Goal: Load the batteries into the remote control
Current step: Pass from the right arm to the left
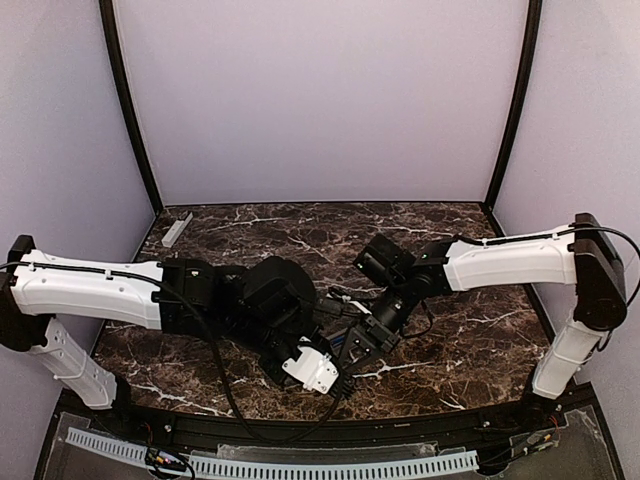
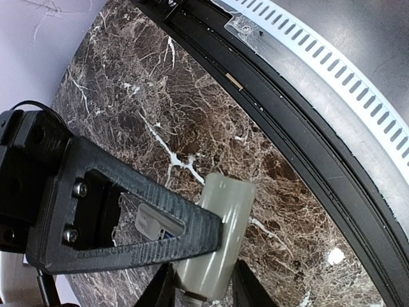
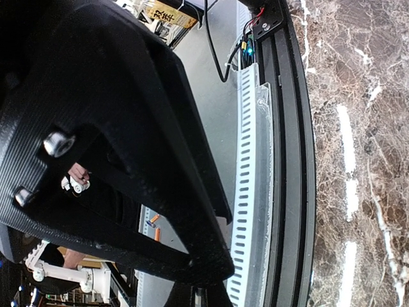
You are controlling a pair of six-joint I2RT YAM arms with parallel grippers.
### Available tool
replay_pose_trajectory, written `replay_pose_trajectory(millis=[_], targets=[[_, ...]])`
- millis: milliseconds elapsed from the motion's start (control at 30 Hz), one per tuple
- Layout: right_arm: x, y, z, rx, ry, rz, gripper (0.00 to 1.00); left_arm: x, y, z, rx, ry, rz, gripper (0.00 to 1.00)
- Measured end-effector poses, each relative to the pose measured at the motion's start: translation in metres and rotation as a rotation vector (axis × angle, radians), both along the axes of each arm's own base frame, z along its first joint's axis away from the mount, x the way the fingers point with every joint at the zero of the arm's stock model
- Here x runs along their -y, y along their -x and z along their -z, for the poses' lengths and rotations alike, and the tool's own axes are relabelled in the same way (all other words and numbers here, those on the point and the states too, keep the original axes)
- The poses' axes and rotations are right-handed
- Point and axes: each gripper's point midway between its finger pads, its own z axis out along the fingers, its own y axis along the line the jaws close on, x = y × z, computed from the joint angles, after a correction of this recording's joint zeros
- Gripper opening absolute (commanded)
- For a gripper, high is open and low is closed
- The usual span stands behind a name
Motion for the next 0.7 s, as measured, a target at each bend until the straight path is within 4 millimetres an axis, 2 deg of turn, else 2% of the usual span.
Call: replay_pose_trajectory(millis=[167,233,333,367,433,467,600,700], targets=[[0.001,0.004,0.002,-0.025,0.013,-0.012,0.06,0.000,0.006,0.002,0.010,-0.011,0.029,0.18],[0.001,0.006,0.002,-0.037,0.015,-0.018,0.17,0.000,0.008,0.003,0.009,-0.016,0.035,0.15],[0.001,0.005,0.001,-0.036,0.005,-0.020,0.25,-0.001,0.009,0.006,0.004,-0.025,0.034,0.11],[0.001,0.005,0.001,-0.037,0.005,-0.018,0.32,-0.001,0.009,0.006,0.003,-0.025,0.031,0.09],[0.001,-0.001,0.001,-0.031,0.001,-0.004,0.35,-0.001,0.009,0.008,-0.004,-0.027,0.022,0.06],[0.001,-0.007,0.001,-0.026,0.001,0.012,0.39,-0.002,0.009,0.010,-0.008,-0.031,0.014,0.04],[0.008,-0.049,0.005,0.006,0.028,0.146,0.40,-0.008,0.004,0.020,-0.040,-0.050,-0.056,0.01],[0.028,-0.097,0.009,0.047,0.053,0.327,0.43,-0.008,-0.004,0.022,-0.088,-0.031,-0.138,0.00]])
